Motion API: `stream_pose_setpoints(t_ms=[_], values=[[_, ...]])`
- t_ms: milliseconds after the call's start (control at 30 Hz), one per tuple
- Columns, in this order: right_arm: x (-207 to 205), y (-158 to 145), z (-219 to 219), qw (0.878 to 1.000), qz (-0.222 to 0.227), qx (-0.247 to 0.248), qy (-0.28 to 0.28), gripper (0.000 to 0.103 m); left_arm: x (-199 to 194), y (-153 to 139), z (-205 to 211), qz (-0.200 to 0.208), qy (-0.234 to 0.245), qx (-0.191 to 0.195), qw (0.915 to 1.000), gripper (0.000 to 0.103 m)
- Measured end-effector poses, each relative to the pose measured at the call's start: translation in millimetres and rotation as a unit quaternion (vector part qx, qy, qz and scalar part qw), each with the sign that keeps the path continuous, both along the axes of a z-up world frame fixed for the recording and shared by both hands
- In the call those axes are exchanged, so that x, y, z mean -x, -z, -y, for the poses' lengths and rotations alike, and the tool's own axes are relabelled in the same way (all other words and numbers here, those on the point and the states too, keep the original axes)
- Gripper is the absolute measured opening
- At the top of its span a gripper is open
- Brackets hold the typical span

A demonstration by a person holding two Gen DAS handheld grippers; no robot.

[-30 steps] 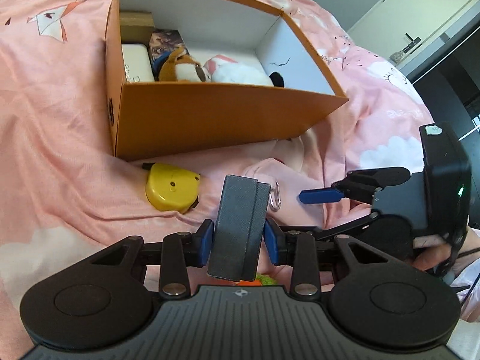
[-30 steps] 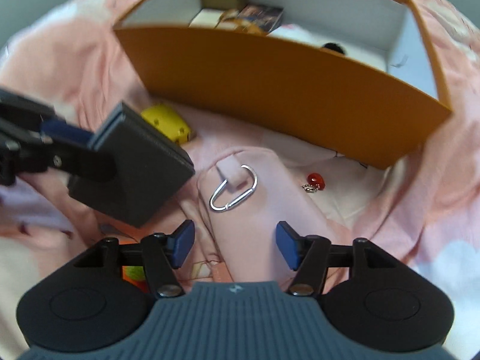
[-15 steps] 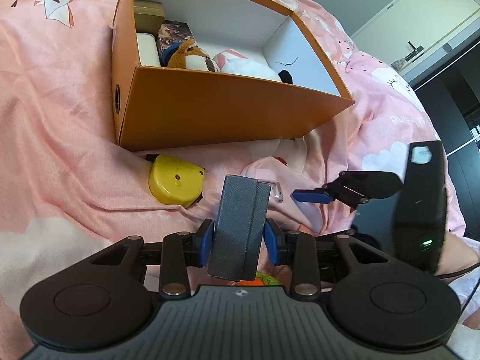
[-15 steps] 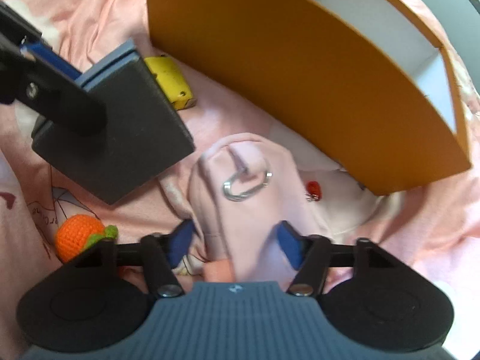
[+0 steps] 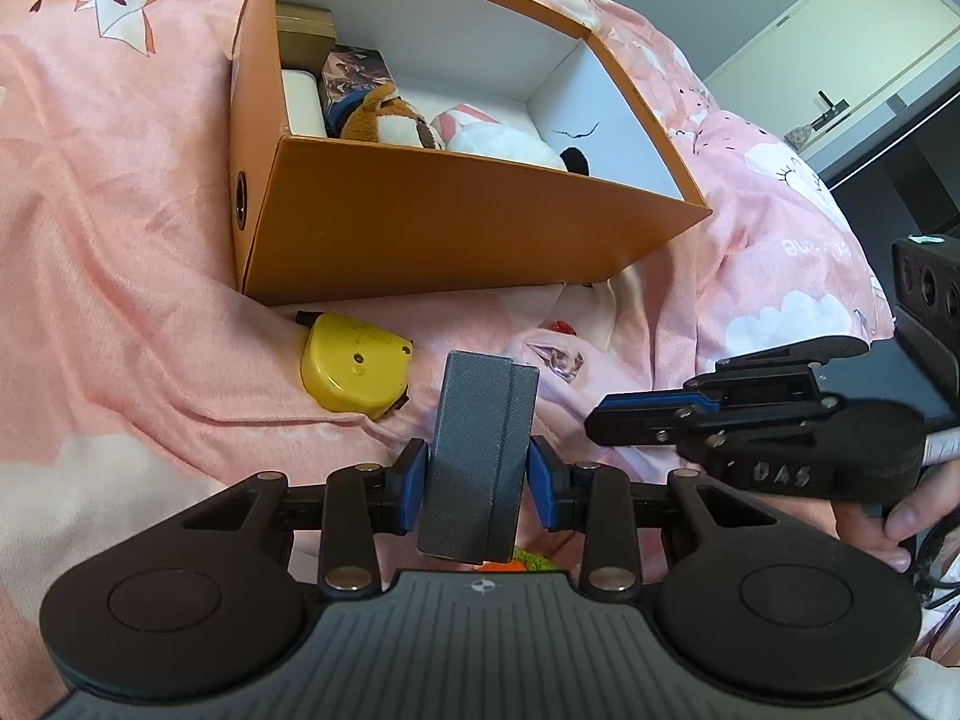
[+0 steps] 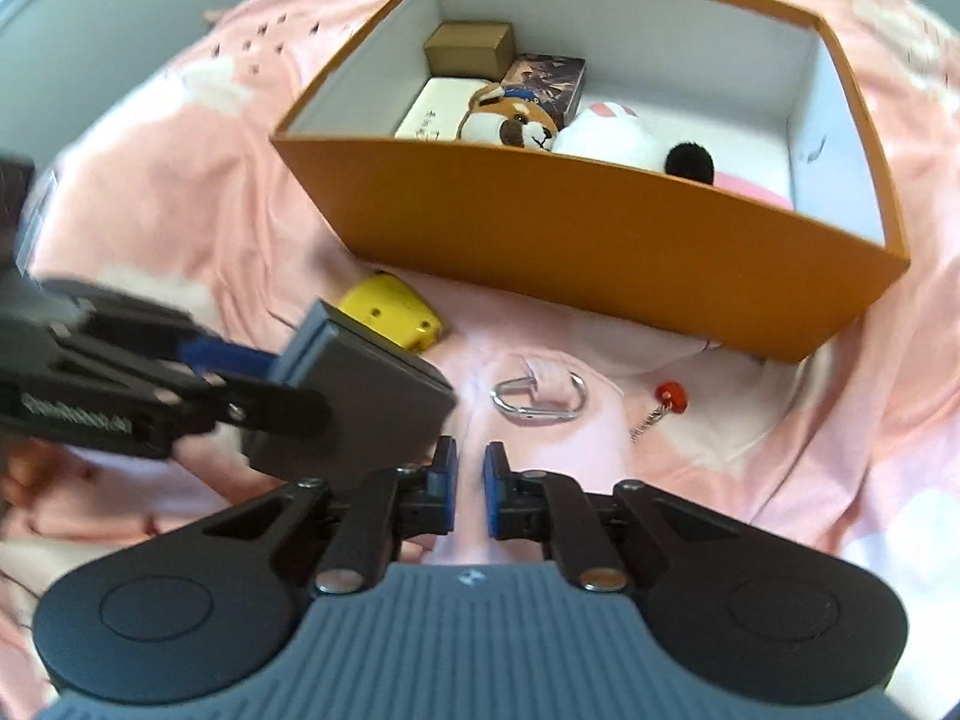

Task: Organize objects
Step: 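Lift the black case with the left gripper while the right moves to the pink pouch, then grasp the pink pouch with the right gripper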

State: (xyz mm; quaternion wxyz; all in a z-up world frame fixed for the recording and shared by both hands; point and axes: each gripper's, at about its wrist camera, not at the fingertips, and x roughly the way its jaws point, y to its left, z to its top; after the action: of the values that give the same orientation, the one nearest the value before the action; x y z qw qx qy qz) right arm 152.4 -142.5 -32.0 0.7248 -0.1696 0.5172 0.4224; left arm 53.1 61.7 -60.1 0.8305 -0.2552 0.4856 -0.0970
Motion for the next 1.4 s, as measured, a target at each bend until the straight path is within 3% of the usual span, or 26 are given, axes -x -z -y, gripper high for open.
stream_pose_setpoints(t_ms=[133, 267, 500, 600, 733, 833, 867, 1100, 1167, 1400], values=[[-21.5, 10.5, 13.0, 0.997, -0.048, -0.018, 0.051, 0.008, -1.1, 0.0, 0.4, -0.002, 0.001, -0.002, 1.0000, 0.040], [-36.4, 8.0, 33.4, 0.995, -0.040, -0.021, 0.092, 0.007, -3.7, -0.7, 1.6, -0.004, 0.001, -0.006, 1.0000, 0.040], [-62.7, 2.9, 54.5, 0.987, 0.059, 0.032, 0.148, 0.004, -15.1, -1.9, 10.0, -0.006, 0.010, 0.006, 0.9999, 0.040], [-72.7, 10.2, 61.7, 0.983, 0.073, 0.053, 0.160, 0.004, -22.0, -2.5, 16.7, -0.008, 0.016, -0.008, 0.9998, 0.040], [-73.4, 4.3, 63.3, 0.984, 0.088, 0.048, 0.146, 0.011, -29.1, 0.7, 23.3, -0.020, 0.027, -0.008, 0.9994, 0.040], [-70.5, -1.5, 59.6, 0.985, 0.107, 0.054, 0.122, 0.032, -31.5, 3.5, 24.6, -0.028, 0.029, -0.010, 0.9991, 0.040], [-71.1, -2.8, 58.8, 0.986, 0.110, 0.054, 0.117, 0.035, -32.1, 3.7, 24.8, -0.029, 0.029, -0.011, 0.9991, 0.040], [-72.7, -16.3, 57.3, 0.991, 0.092, 0.029, 0.094, 0.045, -36.8, 6.5, 23.6, -0.037, 0.023, -0.004, 0.9991, 0.040], [-72.8, -14.8, 53.8, 0.992, 0.093, 0.037, 0.081, 0.054, -39.3, 8.1, 24.2, -0.042, 0.026, 0.007, 0.9988, 0.039], [-70.5, -27.1, 52.2, 0.993, 0.085, 0.014, 0.076, 0.055, -45.2, 10.7, 32.2, -0.051, 0.037, -0.009, 0.9980, 0.039]])
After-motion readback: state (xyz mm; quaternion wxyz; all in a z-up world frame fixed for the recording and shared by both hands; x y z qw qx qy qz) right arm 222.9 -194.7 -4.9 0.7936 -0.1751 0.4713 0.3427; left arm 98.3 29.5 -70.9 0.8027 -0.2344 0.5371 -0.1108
